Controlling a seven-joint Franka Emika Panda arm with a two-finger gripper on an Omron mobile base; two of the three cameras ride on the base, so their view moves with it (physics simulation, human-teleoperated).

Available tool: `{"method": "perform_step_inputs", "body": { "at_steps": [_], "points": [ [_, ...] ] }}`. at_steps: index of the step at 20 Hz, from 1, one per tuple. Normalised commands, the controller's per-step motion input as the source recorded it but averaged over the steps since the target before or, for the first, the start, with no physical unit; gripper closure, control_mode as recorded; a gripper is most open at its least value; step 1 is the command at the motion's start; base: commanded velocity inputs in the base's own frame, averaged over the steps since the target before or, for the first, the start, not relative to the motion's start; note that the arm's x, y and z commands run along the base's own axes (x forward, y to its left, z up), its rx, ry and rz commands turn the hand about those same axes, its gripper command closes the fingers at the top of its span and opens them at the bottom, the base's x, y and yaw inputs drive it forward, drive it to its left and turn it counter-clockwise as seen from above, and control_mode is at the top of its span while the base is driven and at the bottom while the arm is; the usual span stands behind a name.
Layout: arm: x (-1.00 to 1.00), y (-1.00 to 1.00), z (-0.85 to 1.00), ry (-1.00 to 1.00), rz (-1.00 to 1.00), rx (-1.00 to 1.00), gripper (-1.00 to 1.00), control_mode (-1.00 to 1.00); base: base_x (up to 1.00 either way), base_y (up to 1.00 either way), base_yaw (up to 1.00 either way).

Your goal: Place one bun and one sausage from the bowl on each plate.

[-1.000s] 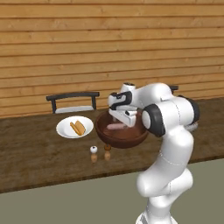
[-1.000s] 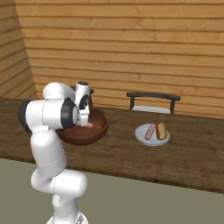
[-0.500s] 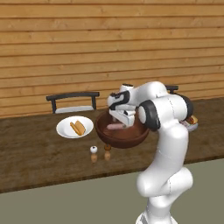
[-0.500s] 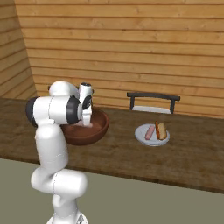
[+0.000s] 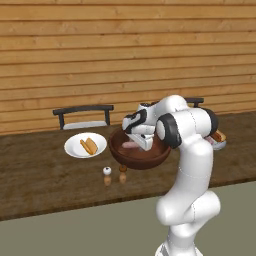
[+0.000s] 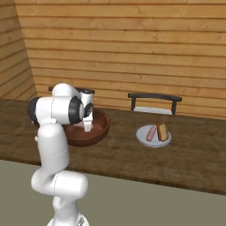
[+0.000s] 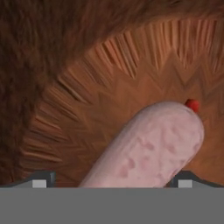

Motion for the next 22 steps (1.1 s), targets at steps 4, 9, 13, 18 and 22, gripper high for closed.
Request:
{"method": "perform_step_inputs", "body": {
  "at_steps": [4, 9, 13, 18, 22],
  "points": [
    [0.00, 0.00, 0.00, 0.00, 0.00, 0.00, 1.00, -1.00, 0.00, 0.00, 0.00],
    [0.00, 0.00, 0.00, 0.00, 0.00, 0.00, 1.00, -1.00, 0.00, 0.00, 0.00],
    [0.00, 0.00, 0.00, 0.00, 0.00, 0.00, 1.00, -1.00, 0.00, 0.00, 0.00],
    [-0.29, 0.00, 0.70, -0.08, 0.01, 0.04, 1.00, -1.00, 0.00, 0.00, 0.00],
    [-0.61, 0.09, 1.00, -0.05, 0.19, -0.01, 1.00, -1.00, 0.00, 0.00, 0.00]
  ]
}}
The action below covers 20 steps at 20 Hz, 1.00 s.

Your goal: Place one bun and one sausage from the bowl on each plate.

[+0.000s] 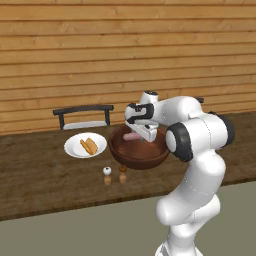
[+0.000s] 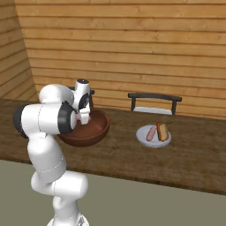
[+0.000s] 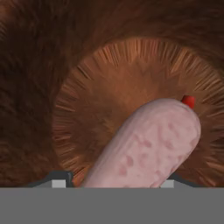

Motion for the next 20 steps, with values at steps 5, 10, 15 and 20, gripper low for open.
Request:
{"method": "perform_step_inputs", "body": {
  "at_steps": [5, 10, 15, 20],
  "points": [
    [-0.55, 0.59, 0.86, 0.00, 0.41, -0.16, 1.00, -1.00, 0.00, 0.00, 0.00],
    [-0.14, 0.93, 0.68, 0.08, 0.58, -0.24, 1.00, -1.00, 0.00, 0.00, 0.00],
    [-0.18, 0.43, 0.11, -0.01, 0.46, -0.04, 1.00, -1.00, 0.00, 0.00, 0.00],
    [0.35, 0.46, 0.00, -0.03, 0.33, 0.01, 1.00, -1.00, 0.00, 0.00, 0.00]
  ]
}}
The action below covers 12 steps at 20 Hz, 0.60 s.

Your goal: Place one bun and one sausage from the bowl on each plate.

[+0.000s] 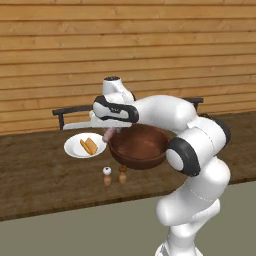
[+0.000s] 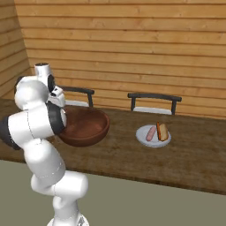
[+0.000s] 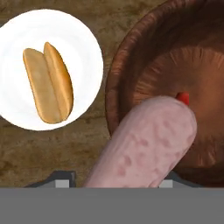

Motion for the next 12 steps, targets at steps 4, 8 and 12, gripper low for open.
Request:
{"method": "perform_step_inputs", "body": {
  "at_steps": [4, 8, 12],
  "points": [
    [0.87, 0.81, 0.06, 0.07, 0.40, -0.02, 1.00, -1.00, 0.00, 0.00, 0.00],
    [0.67, 0.71, 0.01, 0.09, 0.46, -0.05, 1.00, -1.00, 0.00, 0.00, 0.00],
    [0.33, 0.59, -0.27, 0.02, 0.34, -0.07, 1.00, -1.00, 0.00, 0.00, 0.00]
  ]
}}
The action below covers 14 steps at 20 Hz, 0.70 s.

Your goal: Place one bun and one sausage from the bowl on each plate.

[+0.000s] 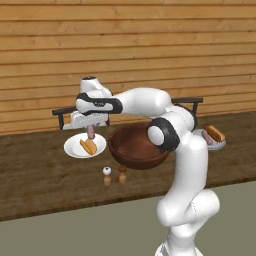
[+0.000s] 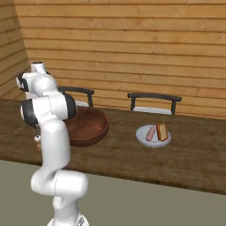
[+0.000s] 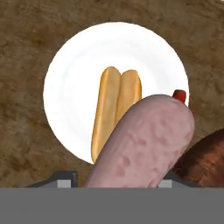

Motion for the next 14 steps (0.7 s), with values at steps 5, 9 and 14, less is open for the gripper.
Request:
{"method": "perform_step_inputs", "body": {
  "at_steps": [5, 9, 14],
  "points": [
    [-0.03, 0.21, -0.60, 0.05, 0.34, -0.15, 1.00, -1.00, 0.00, 0.00, 0.00],
    [-0.89, -0.42, -0.49, -0.17, 0.17, 0.13, 1.00, -1.00, 0.00, 0.00, 0.00],
    [0.08, 0.17, 0.00, -0.15, 0.15, 0.06, 1.00, -1.00, 0.00, 0.00, 0.00]
  ]
}}
